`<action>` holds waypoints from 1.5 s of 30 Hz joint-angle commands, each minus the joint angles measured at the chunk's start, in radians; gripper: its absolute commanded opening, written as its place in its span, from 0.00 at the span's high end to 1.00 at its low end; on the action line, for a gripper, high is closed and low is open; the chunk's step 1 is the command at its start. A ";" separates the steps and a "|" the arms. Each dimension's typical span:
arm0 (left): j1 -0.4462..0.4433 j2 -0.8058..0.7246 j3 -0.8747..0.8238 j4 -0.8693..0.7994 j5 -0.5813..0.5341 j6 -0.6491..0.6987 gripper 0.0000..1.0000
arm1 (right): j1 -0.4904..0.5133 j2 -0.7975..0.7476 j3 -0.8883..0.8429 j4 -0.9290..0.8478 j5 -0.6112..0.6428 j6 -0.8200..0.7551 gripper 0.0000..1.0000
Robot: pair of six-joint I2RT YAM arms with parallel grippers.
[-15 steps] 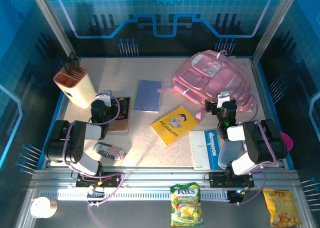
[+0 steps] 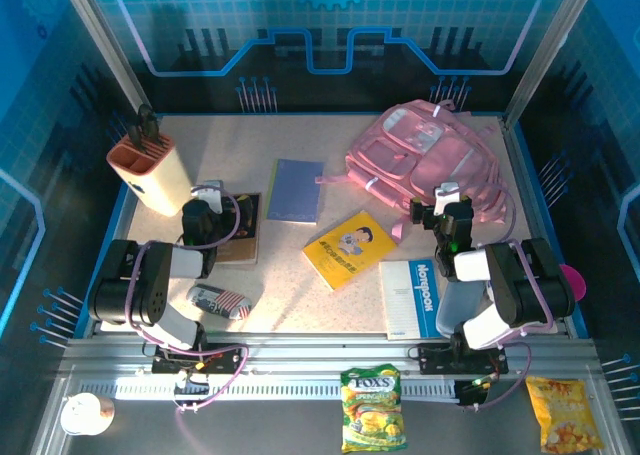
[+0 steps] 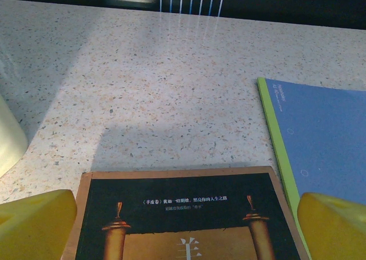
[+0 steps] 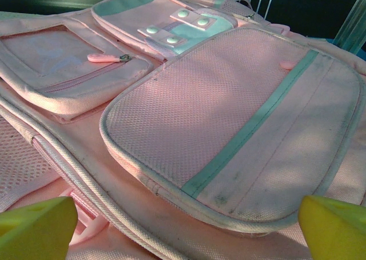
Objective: Pack books, pencil case, and school supplies into a backpack
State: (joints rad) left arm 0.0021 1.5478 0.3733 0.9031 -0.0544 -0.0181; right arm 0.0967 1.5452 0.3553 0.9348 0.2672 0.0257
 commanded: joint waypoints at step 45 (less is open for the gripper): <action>-0.139 -0.348 0.371 -0.747 0.044 -0.331 0.01 | 0.073 -0.122 0.691 -1.383 0.110 0.135 0.01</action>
State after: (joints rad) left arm -0.1341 1.2076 0.7151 0.2493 -0.0837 -0.2897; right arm 0.1699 1.3865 1.0260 -0.2070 0.3363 0.1425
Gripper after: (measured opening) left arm 0.992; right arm 0.993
